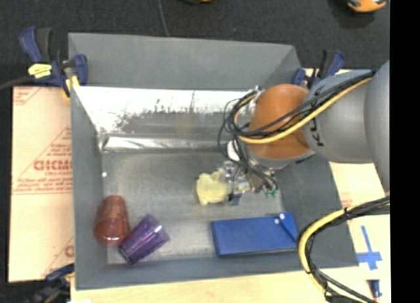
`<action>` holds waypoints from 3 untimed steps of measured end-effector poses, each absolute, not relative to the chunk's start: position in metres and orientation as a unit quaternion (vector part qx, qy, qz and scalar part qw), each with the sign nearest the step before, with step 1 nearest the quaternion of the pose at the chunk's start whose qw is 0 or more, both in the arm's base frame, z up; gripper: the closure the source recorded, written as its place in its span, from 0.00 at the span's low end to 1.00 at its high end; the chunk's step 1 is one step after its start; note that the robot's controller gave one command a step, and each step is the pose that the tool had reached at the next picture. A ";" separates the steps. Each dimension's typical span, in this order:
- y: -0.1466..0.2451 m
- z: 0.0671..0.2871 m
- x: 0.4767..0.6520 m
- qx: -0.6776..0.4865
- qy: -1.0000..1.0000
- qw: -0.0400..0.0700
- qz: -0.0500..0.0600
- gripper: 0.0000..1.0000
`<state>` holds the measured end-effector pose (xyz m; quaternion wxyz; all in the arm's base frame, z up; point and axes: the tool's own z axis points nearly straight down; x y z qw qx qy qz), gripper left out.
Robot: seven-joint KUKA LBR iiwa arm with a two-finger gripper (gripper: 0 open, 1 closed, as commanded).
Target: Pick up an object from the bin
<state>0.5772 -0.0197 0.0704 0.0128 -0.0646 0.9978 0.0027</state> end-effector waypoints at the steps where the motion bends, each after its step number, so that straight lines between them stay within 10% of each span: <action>1: -0.016 0.135 0.576 -0.067 0.998 0.010 0.002 1.00; 3: -0.022 0.264 0.592 -0.057 0.998 0.008 0.003 1.00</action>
Offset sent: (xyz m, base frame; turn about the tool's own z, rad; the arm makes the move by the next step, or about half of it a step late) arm 0.0052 -0.0072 0.1515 0.0027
